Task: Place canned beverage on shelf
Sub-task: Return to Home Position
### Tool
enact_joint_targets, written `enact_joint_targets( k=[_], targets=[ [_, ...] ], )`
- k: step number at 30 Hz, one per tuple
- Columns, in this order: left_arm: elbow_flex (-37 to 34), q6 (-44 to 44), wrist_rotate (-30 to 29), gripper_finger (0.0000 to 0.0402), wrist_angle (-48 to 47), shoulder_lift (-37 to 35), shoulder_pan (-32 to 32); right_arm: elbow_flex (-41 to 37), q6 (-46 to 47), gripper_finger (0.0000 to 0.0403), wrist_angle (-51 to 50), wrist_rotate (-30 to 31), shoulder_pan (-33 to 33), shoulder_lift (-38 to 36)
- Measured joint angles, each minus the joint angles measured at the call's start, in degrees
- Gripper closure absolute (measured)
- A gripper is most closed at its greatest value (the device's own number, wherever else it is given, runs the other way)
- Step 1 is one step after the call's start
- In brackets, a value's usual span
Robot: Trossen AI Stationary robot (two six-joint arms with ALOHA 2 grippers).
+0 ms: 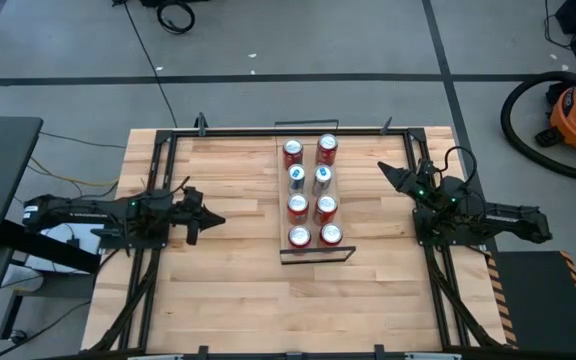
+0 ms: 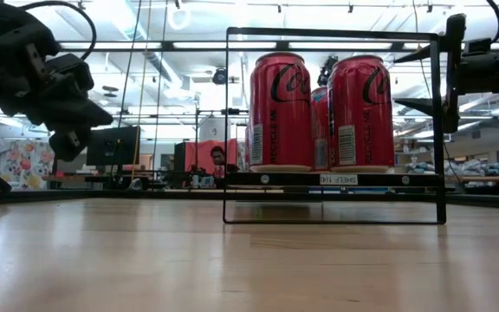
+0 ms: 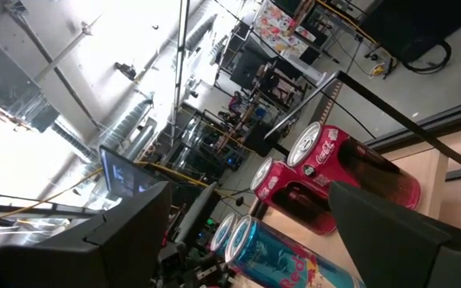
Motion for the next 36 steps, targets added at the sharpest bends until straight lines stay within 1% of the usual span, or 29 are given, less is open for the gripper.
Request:
enact_joint_targets(
  k=[5,11,16,21,25,29,33,36],
  targets=[
    [0.0,2.9,-1.1,0.039,0.7,-3.8,0.5,0.0,0.0,0.0055,0.0,0.0,0.0,0.0],
    [0.0,2.9,-1.1,0.039,0.4,-7.8,2.8,0.0,0.0,0.0055,0.0,0.0,0.0,0.0],
    [0.0,2.8,-1.1,0.039,0.4,-9.3,4.5,0.0,0.0,0.0055,0.0,0.0,0.0,0.0],
    [0.0,2.9,-1.1,0.039,0.4,-9.3,5.5,0.0,-0.6,0.0055,-0.1,0.0,0.0,0.0],
    [0.0,2.9,-1.1,0.039,0.4,-9.3,5.5,0.0,-13.6,0.0055,-2.9,-0.4,0.0,0.0],
    [0.0,2.9,-1.1,0.039,0.4,-9.3,5.5,0.0,-22.9,0.0055,-6.3,-1.5,0.1,0.0],
    [0.0,2.9,-1.1,0.039,0.4,-9.3,5.5,0.0,-29.3,0.0055,-7.8,-1.5,0.1,0.6],
    [0.0,2.9,-1.2,0.039,0.4,-9.3,5.5,0.0,-31.4,0.0055,-7.7,-1.3,0.1,1.9]
  ],
)
